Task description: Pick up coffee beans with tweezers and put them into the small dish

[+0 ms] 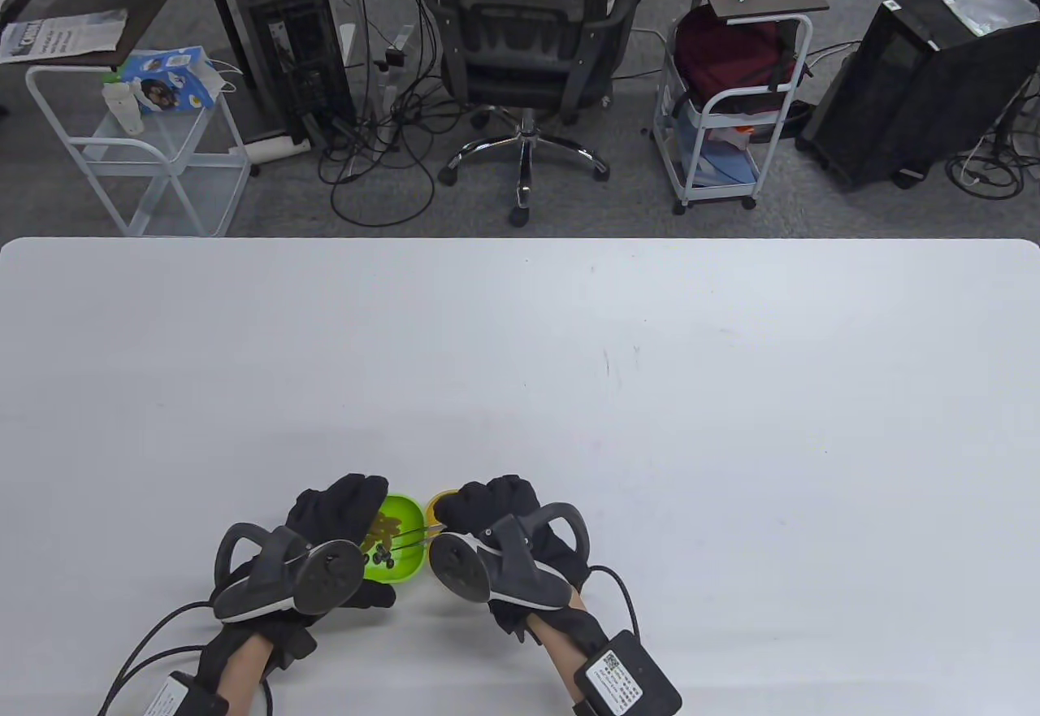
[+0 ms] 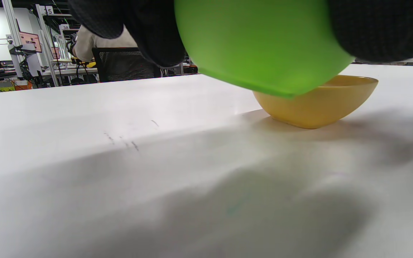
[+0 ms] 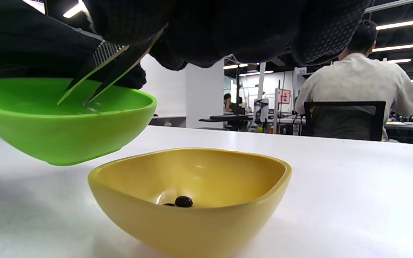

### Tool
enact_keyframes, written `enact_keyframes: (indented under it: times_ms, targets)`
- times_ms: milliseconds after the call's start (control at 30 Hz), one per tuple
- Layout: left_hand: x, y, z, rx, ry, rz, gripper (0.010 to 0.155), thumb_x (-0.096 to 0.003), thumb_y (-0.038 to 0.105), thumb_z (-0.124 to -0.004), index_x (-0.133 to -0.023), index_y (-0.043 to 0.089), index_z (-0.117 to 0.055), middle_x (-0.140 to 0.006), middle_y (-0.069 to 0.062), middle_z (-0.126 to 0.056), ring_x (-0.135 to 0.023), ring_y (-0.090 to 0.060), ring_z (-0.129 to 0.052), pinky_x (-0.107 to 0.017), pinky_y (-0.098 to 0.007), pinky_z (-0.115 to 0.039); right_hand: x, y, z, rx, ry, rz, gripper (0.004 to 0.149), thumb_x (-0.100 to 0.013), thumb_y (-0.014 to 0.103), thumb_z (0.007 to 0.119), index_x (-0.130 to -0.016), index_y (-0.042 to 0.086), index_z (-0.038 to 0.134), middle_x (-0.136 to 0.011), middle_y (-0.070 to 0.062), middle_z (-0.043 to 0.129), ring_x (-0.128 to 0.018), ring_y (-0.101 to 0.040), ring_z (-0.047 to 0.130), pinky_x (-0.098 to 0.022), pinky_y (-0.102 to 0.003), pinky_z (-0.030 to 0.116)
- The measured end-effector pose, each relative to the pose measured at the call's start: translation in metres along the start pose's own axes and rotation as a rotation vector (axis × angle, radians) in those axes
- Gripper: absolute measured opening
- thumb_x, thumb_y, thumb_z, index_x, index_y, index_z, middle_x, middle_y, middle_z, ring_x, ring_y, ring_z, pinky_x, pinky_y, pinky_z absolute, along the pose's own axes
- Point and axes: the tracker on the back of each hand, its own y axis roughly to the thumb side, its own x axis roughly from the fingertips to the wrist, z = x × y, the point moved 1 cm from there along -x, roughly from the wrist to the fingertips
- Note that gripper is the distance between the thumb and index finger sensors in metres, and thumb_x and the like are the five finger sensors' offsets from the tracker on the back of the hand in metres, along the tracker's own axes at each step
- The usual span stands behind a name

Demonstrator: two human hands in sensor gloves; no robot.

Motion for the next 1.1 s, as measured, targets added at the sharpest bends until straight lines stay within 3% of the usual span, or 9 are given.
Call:
enact_keyframes:
  times_ms: [1100]
  targets:
    - [0.0,0.001,0.0,-0.003,0.0,-0.004,0.116,-0.0311,0.07,-0.078,-0.119,0.002,-0.045,-0.121,-0.026,-0.06,-0.101,-0.041,-0.084,-0.076,-0.064,-0.066,-0.005,0.022,0.007,0.182,0.026,-0.064,0.044,-0.042,0.037,0.068,-0.083,0.025,0.074,-0.066,0.004,0.086,-0.05,-0.02,0.089,-0.071,-0.057,0.069]
